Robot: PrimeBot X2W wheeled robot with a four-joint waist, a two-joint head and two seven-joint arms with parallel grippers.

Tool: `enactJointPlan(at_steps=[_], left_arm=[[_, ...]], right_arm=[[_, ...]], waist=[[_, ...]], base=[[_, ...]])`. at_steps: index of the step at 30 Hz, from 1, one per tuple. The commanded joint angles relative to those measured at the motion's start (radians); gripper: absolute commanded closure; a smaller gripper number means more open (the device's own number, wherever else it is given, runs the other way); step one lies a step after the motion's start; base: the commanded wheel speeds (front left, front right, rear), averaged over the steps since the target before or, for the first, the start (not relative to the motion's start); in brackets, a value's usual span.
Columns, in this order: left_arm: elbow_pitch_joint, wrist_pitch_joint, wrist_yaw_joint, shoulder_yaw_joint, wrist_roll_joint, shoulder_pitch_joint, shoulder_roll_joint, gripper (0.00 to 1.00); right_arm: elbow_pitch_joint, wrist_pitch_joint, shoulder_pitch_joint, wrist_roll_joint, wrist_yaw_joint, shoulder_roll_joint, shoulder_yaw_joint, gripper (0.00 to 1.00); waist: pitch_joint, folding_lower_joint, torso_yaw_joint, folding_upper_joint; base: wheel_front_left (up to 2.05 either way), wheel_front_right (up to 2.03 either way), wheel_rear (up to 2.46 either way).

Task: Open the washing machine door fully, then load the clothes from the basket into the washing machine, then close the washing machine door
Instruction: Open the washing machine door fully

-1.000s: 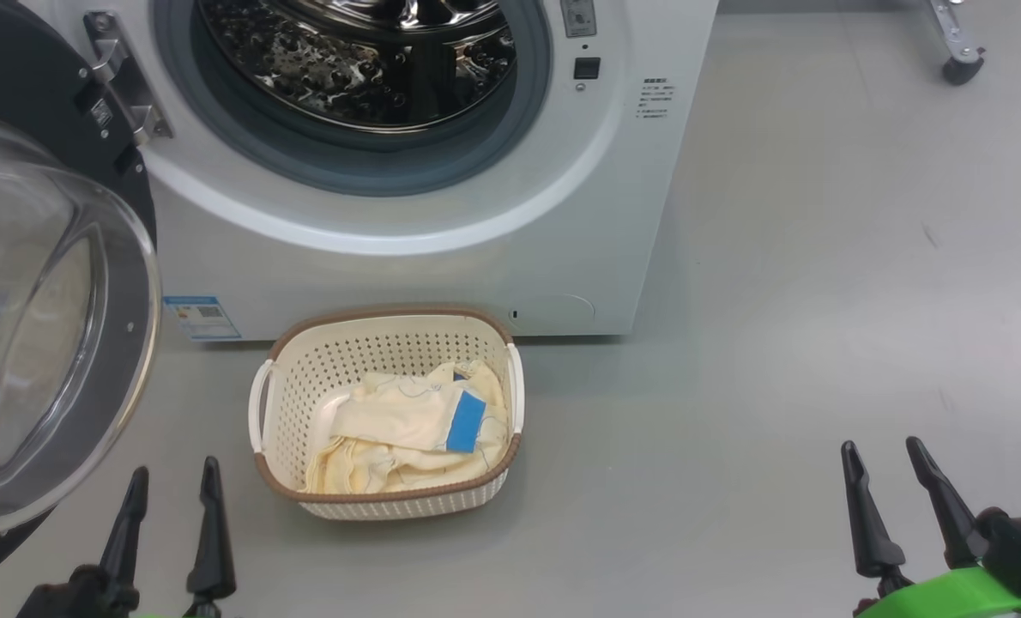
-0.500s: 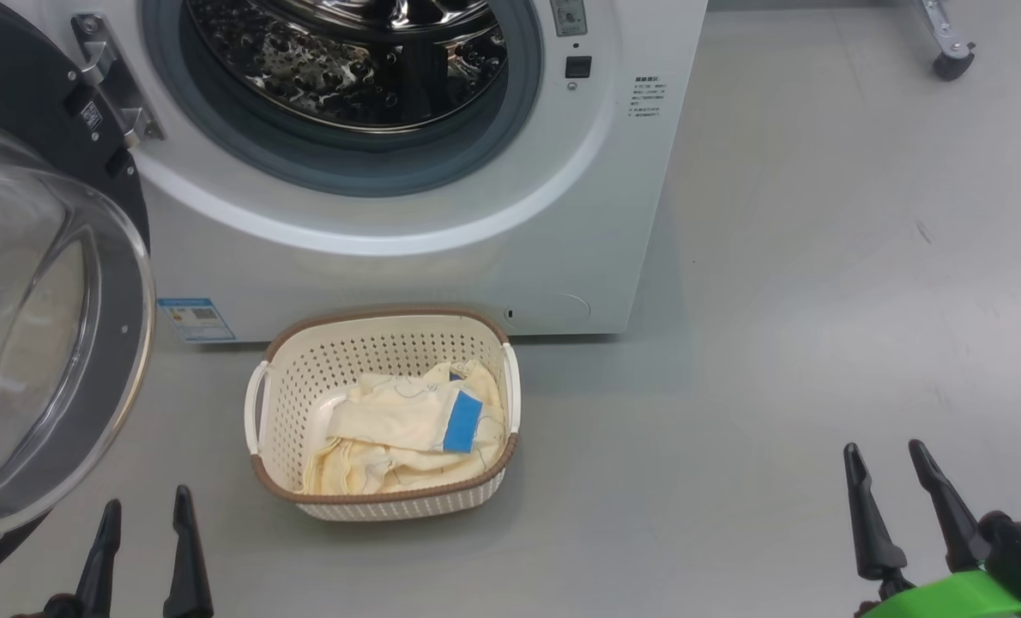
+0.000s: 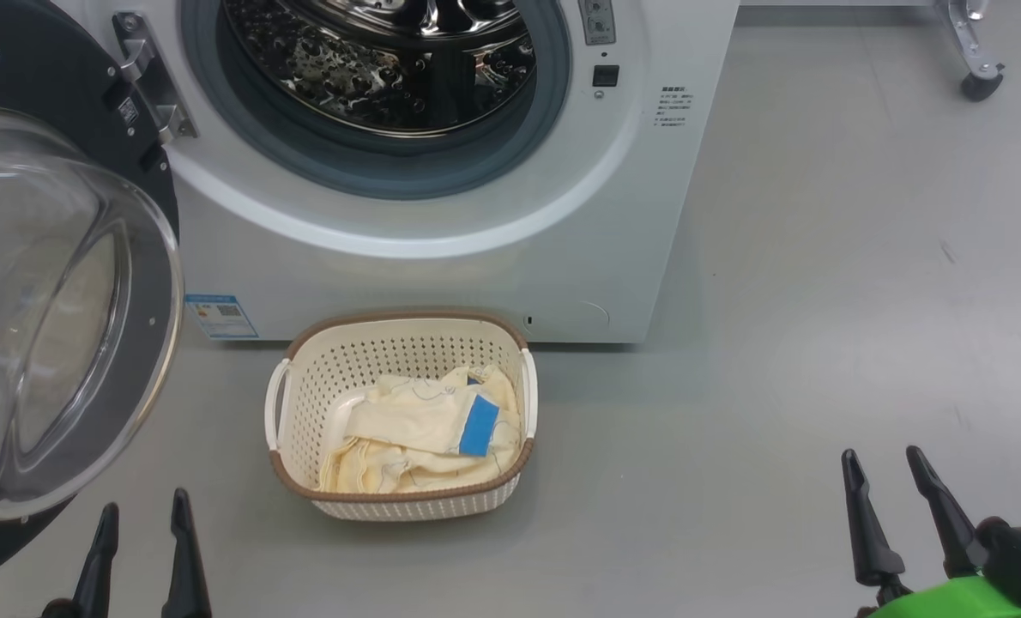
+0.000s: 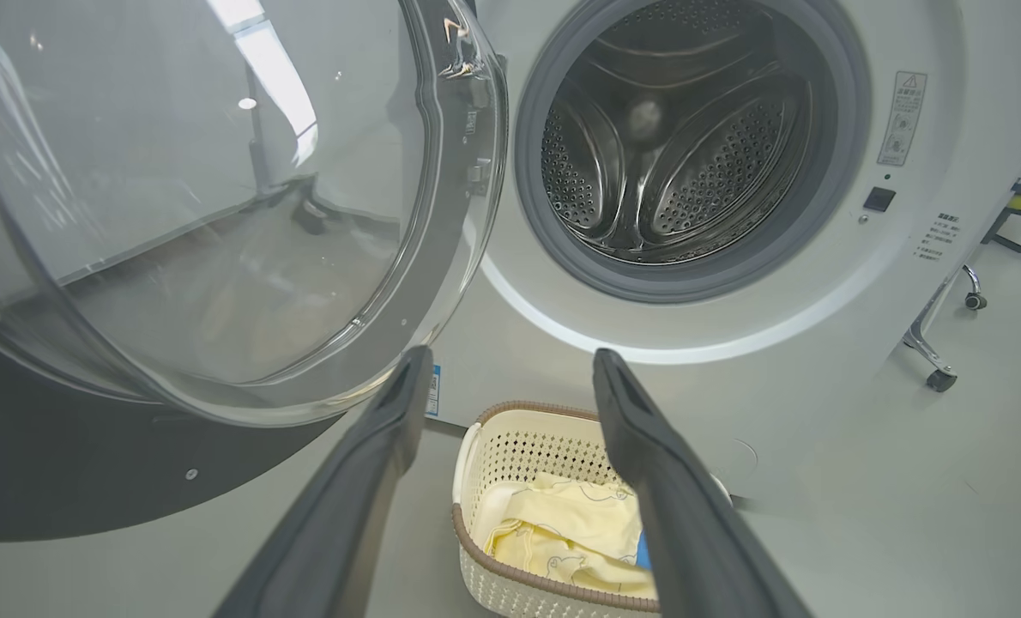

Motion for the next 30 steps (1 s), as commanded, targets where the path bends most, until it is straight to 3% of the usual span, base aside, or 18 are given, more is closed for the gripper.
enactJointPlan(at_steps=[1, 30], left_arm=[[-0.035, -0.006, 0.003, 0.033, 0.002, -0.007, 0.013, 0.0], [-0.044, -0.006, -0.031, 0.028, -0.007, 0.035, 0.013, 0.0]], right_arm=[[-0.029, -0.01, -0.021, -0.01, -0.003, -0.013, 0.02, 0.0], [-0.012, -0.01, 0.003, -0.017, -0.003, -0.023, 0.015, 0.0]], waist=[[-0.003, 0.0, 0.004, 0.0], [-0.046, 0.0, -0.011, 0.0]], base=[[0.0, 0.0, 0.0], [0.0, 0.0, 0.0]])
